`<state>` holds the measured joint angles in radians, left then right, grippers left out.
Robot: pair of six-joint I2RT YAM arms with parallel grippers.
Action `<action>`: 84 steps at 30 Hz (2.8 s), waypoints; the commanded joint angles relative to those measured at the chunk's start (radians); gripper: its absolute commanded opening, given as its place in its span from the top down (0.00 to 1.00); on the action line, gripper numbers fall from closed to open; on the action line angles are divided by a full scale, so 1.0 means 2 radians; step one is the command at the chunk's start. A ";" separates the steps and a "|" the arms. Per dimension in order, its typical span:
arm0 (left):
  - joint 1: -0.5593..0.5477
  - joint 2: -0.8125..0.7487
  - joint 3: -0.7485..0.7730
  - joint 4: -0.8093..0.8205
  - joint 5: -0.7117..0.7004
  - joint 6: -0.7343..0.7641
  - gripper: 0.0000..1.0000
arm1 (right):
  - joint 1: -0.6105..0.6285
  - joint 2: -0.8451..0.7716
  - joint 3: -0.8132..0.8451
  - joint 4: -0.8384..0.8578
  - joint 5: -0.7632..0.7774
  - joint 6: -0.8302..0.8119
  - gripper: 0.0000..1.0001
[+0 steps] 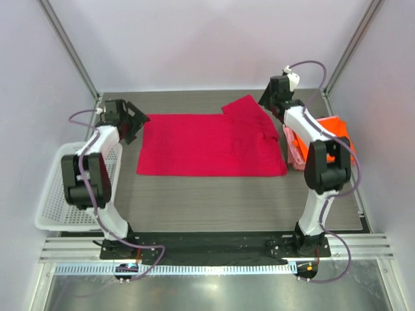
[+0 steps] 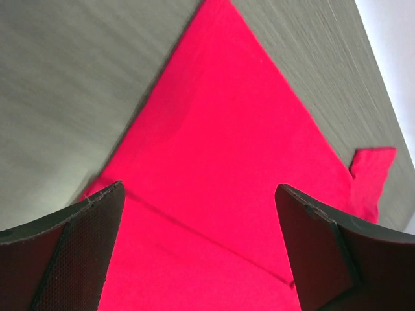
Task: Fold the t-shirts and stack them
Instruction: Fold the tshirt
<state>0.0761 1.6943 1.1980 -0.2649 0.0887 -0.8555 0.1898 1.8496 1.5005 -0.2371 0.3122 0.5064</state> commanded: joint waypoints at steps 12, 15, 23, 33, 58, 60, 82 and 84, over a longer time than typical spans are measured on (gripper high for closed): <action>-0.004 0.213 0.238 0.016 -0.057 0.056 0.05 | -0.017 0.343 0.396 -0.042 -0.065 -0.068 0.38; -0.004 0.248 0.270 0.019 -0.060 0.069 0.05 | -0.016 0.400 0.468 -0.046 -0.057 -0.081 0.33; -0.003 0.314 0.324 0.031 -0.051 0.082 0.05 | -0.016 0.456 0.511 -0.005 -0.086 -0.070 0.32; -0.004 0.342 0.342 0.015 -0.031 0.084 0.09 | -0.002 0.467 0.508 -0.012 -0.102 -0.091 0.41; -0.003 0.388 0.403 -0.050 0.013 0.082 0.19 | 0.000 0.456 0.485 -0.006 -0.079 -0.103 0.99; -0.004 0.390 0.410 -0.059 0.017 0.086 0.25 | -0.001 0.447 0.468 0.000 -0.078 -0.100 0.99; -0.033 0.388 0.447 -0.175 -0.100 0.124 0.79 | -0.007 0.426 0.426 0.028 -0.081 -0.094 0.99; -0.033 0.390 0.454 -0.172 -0.101 0.125 0.94 | -0.008 0.426 0.425 0.028 -0.081 -0.094 0.99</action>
<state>0.0067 2.4424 2.0686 -0.5392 -0.0868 -0.6209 0.1791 2.7419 2.3795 -0.1184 0.1360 0.3279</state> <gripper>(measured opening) 0.102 0.028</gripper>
